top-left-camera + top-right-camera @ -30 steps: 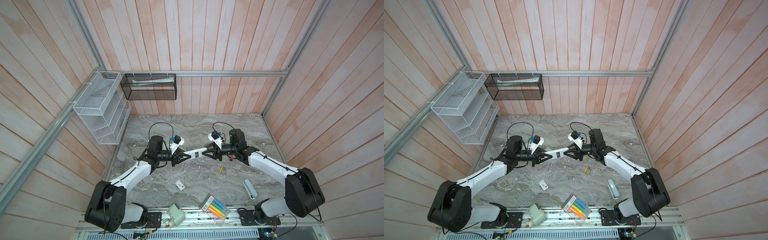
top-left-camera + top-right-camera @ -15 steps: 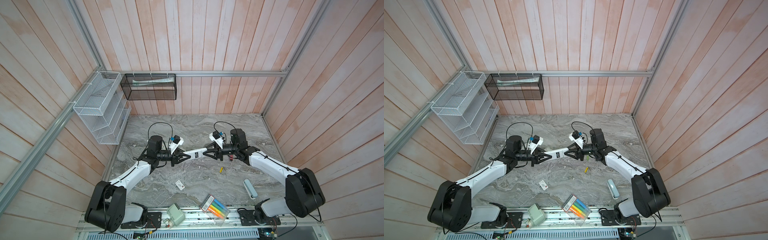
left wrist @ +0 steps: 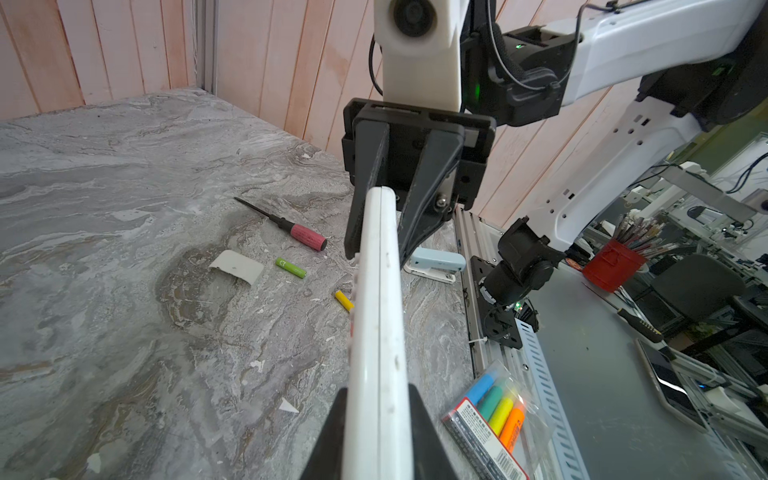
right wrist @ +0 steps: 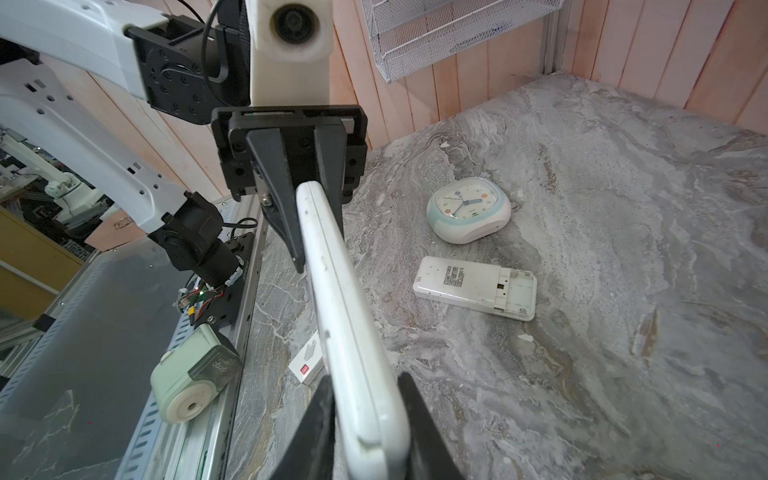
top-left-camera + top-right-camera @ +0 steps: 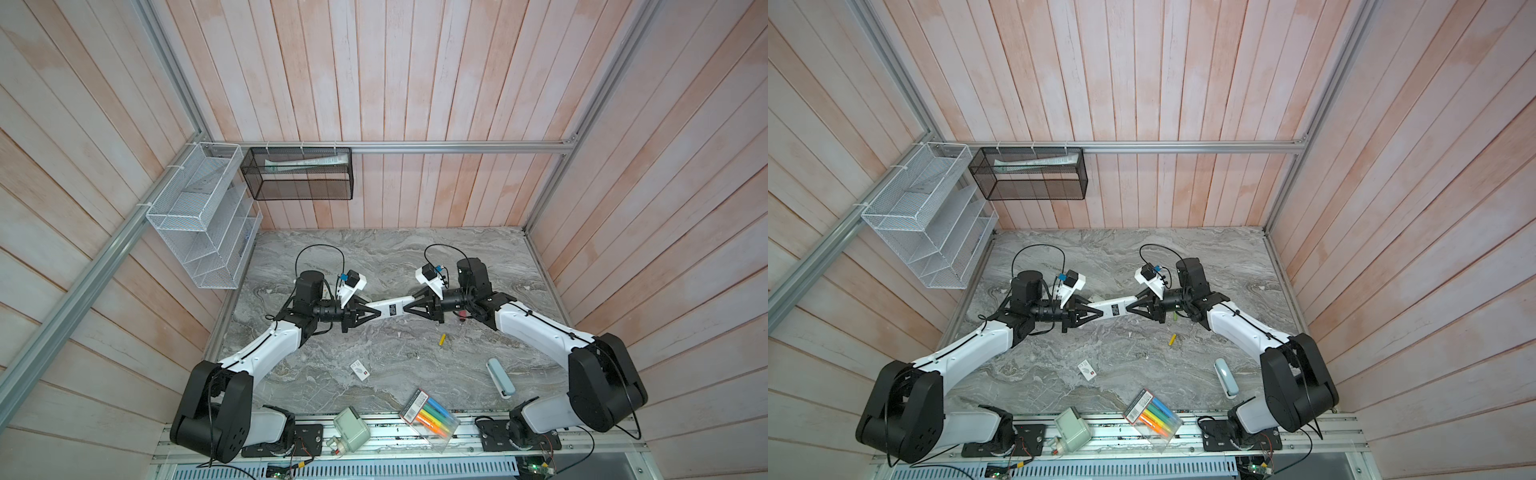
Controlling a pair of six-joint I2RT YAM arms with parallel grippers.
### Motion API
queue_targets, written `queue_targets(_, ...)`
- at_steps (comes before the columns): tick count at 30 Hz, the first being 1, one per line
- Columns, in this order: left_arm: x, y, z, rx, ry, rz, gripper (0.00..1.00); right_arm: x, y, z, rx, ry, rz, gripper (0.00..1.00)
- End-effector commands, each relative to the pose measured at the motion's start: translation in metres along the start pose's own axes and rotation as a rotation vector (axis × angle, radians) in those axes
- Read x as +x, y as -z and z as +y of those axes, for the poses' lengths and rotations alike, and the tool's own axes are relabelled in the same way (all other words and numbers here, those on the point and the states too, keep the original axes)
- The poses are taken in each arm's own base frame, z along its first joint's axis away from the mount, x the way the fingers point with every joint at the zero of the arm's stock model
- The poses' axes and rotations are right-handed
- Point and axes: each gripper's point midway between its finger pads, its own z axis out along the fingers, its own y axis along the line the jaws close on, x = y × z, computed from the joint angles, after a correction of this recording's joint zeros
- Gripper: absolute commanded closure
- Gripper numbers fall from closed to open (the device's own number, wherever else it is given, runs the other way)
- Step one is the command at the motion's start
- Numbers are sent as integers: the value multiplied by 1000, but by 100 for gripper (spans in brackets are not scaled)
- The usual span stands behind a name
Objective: Unload the batteries from the remote control
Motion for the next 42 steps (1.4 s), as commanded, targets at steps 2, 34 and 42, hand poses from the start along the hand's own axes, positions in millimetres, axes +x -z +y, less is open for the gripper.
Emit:
queue_targets(2, -7, 3, -17, 67, -47, -18, 99, -4, 10, -21, 98, 14, -5, 79)
queue_targets(34, 6, -8, 7, 61, 264, -37, 100, -4, -10, -39, 130, -168, 4, 74)
queue_targets(42, 9, -12, 17, 59, 326, -28, 100, -1, -11, -46, 139, -262, 6, 75)
